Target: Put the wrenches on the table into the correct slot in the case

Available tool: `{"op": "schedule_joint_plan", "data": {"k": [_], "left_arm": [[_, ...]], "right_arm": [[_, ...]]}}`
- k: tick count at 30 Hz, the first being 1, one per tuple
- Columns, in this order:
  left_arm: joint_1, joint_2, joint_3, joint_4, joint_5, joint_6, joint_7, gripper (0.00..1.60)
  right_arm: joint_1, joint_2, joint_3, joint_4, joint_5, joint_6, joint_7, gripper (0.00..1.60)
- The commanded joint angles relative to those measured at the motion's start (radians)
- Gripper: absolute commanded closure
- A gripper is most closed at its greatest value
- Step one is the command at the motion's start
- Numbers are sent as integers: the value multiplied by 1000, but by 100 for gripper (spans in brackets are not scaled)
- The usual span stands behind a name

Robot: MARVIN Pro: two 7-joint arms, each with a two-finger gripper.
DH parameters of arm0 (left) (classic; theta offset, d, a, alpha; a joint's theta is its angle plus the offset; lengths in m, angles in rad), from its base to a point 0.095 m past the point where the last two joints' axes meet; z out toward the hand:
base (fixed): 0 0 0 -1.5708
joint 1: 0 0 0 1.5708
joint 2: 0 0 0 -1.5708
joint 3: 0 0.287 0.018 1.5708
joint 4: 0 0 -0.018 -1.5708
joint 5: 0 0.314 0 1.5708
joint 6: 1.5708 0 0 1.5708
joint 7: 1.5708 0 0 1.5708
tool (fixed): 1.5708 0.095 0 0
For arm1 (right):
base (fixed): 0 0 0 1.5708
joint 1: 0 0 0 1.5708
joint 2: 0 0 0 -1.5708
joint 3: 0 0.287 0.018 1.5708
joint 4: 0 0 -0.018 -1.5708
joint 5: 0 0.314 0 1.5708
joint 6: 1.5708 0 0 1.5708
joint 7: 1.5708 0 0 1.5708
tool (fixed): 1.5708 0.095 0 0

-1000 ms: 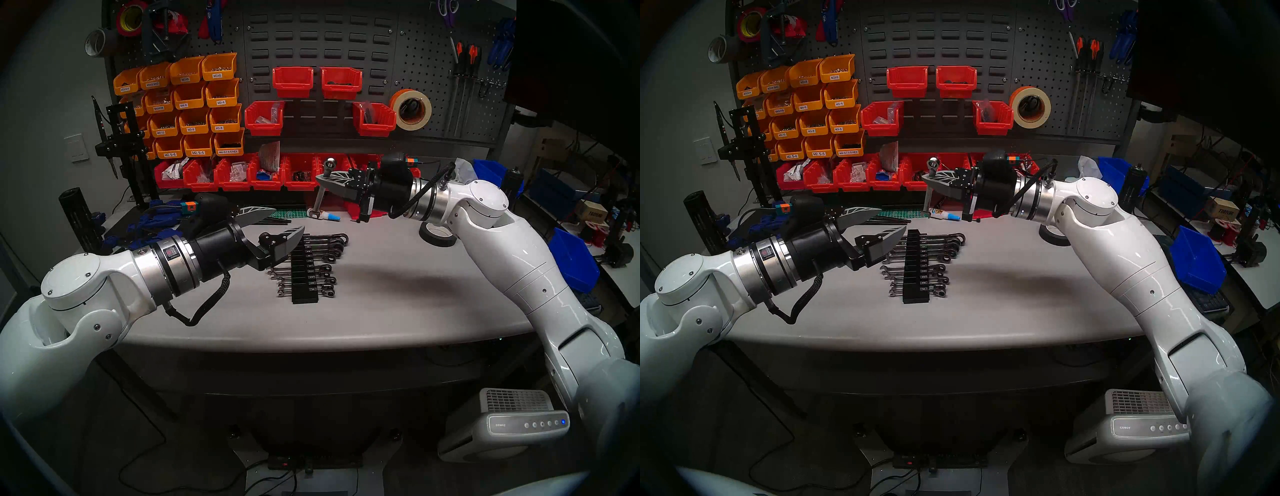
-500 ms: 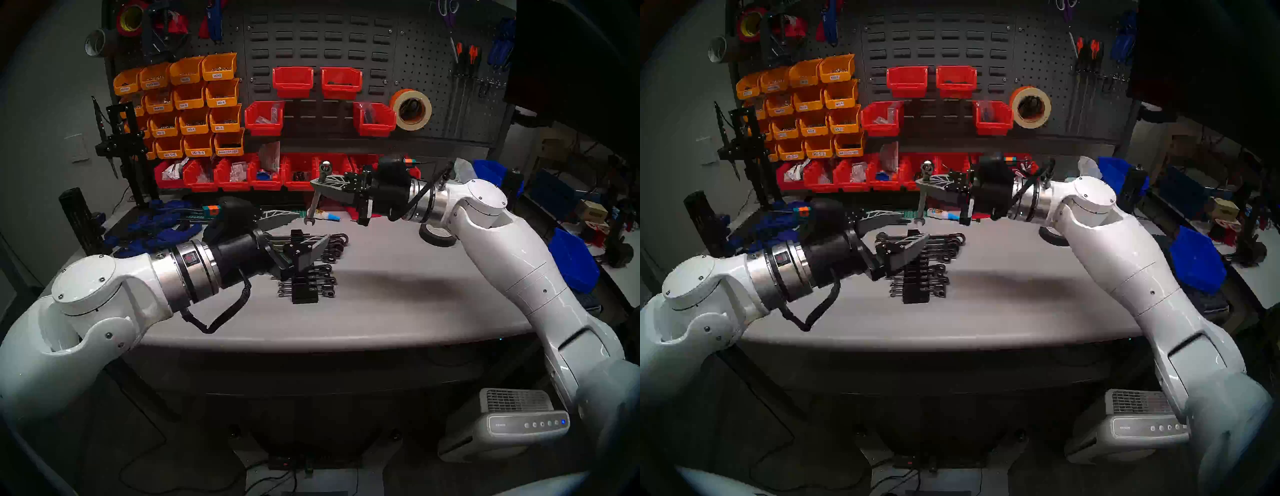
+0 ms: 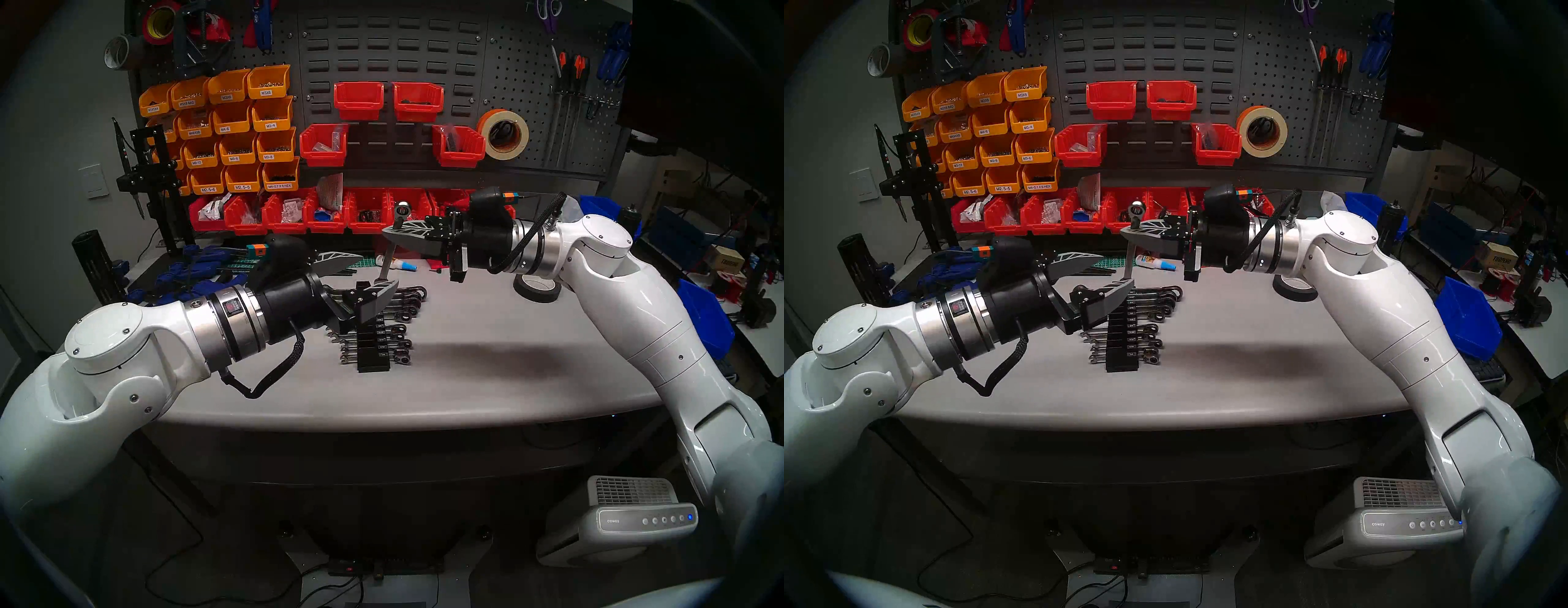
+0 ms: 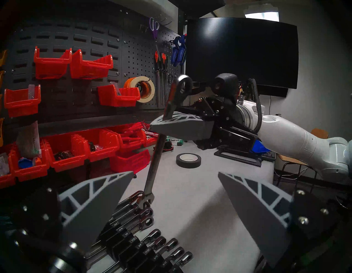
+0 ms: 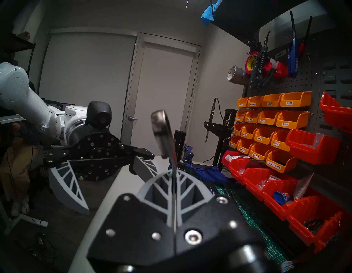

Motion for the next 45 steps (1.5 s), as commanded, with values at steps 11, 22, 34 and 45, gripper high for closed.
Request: {"op": "schedule_joint_plan", "data": {"k": [11, 22, 34, 45], "left_arm": [[-53, -11, 14, 3, -5, 0, -3, 0], [-76, -14, 34, 10, -3, 13, -12, 0], [-91, -22, 57, 17, 4, 23, -20, 0], [-109, -33, 71, 25, 12, 29, -27, 93]], "right_arm": [[23, -10, 22, 8, 88, 54, 96, 160], [23, -18, 31, 14, 98, 60, 139, 160], [32, -32, 18, 18, 99, 82, 180, 160], [29, -27, 20, 17, 86, 97, 190, 160]]}}
